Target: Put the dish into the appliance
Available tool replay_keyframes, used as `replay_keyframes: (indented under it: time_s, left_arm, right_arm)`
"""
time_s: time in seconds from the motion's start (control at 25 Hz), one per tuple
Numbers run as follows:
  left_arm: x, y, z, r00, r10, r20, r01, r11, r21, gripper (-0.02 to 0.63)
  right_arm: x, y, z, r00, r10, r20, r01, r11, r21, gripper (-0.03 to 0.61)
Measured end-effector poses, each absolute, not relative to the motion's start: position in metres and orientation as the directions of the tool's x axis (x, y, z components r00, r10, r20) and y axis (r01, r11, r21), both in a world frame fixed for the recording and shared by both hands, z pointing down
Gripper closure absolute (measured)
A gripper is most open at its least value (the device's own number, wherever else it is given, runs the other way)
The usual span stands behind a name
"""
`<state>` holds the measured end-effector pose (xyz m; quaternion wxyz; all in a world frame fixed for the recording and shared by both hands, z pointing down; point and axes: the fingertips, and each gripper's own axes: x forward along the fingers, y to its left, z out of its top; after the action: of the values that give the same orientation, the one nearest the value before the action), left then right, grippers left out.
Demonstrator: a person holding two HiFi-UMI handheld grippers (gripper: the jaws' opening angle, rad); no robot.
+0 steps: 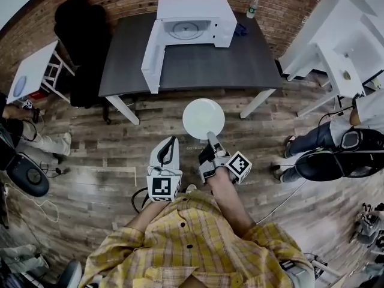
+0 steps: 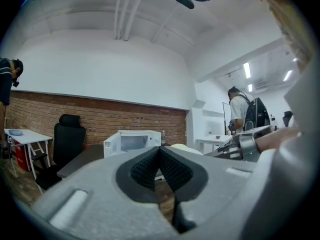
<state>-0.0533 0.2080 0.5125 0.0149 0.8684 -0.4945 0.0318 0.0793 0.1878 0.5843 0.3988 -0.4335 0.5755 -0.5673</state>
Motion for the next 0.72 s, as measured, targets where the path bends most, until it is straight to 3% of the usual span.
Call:
replay_keyframes:
  time_s: [0.72]
  left_arm:
    - [-0.049,-0.008,0.492,0.569,-0.82,0.055,-0.822,-0.569,0.025,0.617]
  right_arm:
    - [0.081,-0.005,0.564,-0.249,-0.968,0.033,-0.055,-0.02,-0.998,0.558]
